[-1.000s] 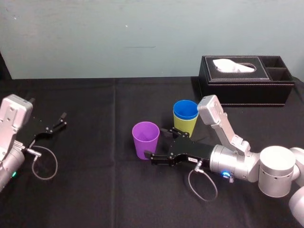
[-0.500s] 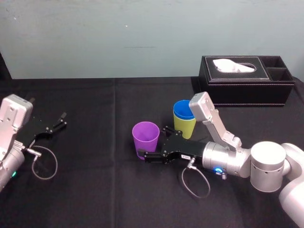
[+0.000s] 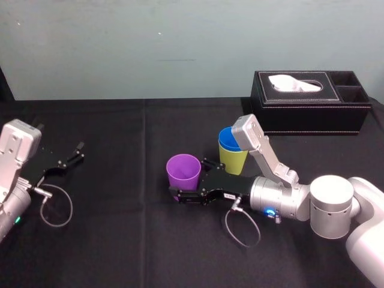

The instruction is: Stack the three plastic cups sequentially using one hand.

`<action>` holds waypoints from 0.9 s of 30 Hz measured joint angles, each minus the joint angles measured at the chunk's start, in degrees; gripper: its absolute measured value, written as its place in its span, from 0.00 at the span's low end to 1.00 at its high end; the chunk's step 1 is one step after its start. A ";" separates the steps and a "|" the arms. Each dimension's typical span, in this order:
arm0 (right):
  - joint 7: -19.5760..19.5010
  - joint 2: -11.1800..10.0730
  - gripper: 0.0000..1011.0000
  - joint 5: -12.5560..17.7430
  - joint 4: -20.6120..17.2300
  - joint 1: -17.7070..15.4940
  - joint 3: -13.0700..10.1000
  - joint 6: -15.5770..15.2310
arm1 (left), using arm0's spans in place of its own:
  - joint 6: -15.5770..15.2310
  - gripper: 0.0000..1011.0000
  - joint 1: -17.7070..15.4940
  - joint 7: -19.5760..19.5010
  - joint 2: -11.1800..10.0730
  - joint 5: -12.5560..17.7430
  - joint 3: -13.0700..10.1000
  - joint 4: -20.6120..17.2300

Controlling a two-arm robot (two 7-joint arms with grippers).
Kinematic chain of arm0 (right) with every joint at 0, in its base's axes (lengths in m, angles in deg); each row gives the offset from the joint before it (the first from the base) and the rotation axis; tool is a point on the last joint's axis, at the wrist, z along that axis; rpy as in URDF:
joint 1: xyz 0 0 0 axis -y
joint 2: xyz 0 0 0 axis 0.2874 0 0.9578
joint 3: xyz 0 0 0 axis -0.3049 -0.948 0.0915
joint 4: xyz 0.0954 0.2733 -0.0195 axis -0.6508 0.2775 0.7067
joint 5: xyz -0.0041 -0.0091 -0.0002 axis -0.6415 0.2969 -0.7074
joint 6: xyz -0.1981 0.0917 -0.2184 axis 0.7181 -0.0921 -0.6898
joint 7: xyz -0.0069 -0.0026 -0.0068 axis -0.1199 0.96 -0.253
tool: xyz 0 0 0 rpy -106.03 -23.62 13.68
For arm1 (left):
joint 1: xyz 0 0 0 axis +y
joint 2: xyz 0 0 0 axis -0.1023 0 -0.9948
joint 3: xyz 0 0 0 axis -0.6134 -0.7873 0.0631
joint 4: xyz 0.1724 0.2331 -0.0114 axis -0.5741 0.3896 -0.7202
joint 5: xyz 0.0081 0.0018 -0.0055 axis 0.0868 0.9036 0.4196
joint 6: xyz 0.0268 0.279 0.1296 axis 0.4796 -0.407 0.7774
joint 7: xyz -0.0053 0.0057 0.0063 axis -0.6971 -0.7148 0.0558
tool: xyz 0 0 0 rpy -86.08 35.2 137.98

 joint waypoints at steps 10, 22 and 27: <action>-0.02 -0.10 0.77 0.04 -0.18 -0.14 -0.06 -0.02 | 0.00 1.00 0.00 0.00 0.00 0.00 0.00 0.00; -0.04 -0.16 0.72 0.10 -0.25 -0.20 -0.11 -0.03 | 0.00 1.00 0.00 0.00 0.00 0.00 0.00 0.00; -0.05 -0.18 0.73 0.12 -0.27 -0.23 -0.11 -0.04 | 0.00 1.00 0.00 0.00 0.00 0.00 0.00 0.00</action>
